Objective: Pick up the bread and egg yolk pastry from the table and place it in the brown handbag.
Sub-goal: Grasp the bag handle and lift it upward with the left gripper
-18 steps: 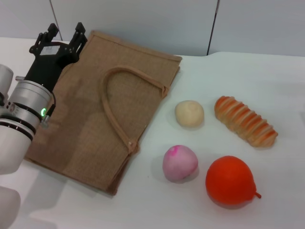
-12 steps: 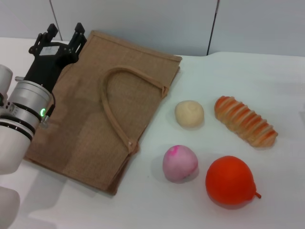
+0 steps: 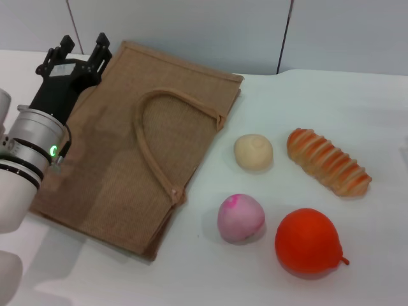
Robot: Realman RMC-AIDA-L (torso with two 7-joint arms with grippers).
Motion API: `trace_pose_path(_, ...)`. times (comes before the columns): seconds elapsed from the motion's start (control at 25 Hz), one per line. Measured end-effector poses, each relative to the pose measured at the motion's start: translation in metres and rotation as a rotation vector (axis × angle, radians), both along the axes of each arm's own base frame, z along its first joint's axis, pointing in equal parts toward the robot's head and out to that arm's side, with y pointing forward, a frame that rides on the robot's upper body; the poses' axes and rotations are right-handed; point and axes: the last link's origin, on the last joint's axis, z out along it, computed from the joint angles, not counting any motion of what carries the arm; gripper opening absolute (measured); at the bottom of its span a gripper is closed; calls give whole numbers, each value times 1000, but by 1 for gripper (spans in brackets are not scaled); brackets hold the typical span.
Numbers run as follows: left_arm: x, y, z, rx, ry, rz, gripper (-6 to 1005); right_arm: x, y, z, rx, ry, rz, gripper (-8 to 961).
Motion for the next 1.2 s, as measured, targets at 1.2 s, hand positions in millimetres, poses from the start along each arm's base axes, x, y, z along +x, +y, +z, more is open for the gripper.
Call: trace_pose_path(1.2,-17,18,69,-602,-184,41,751,1,2,-2,-16,-8,-9,891)
